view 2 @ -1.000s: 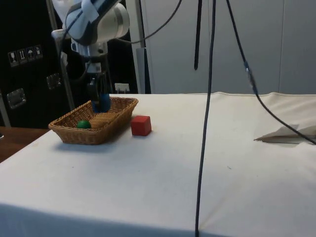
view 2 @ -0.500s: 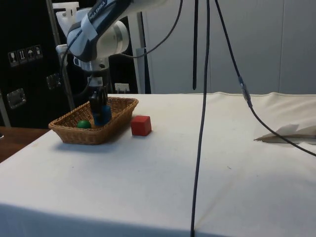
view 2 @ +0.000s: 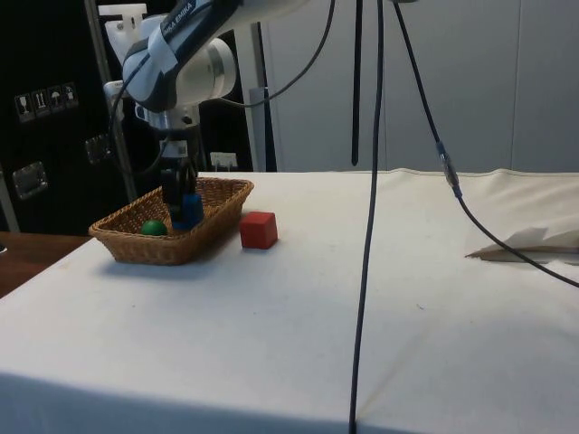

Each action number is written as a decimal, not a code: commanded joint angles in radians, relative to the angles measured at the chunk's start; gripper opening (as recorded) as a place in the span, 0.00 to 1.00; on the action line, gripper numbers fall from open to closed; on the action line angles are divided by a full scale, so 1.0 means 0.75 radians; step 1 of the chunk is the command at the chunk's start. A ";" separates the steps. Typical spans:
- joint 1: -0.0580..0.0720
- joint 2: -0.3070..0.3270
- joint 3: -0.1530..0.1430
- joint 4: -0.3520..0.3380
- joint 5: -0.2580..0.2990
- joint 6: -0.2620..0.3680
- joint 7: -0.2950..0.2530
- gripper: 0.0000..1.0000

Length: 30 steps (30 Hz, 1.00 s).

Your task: Place all non-red objects into the basket.

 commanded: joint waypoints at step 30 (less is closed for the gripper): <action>0.025 -0.175 -0.104 -0.005 -0.036 -0.213 -0.012 1.00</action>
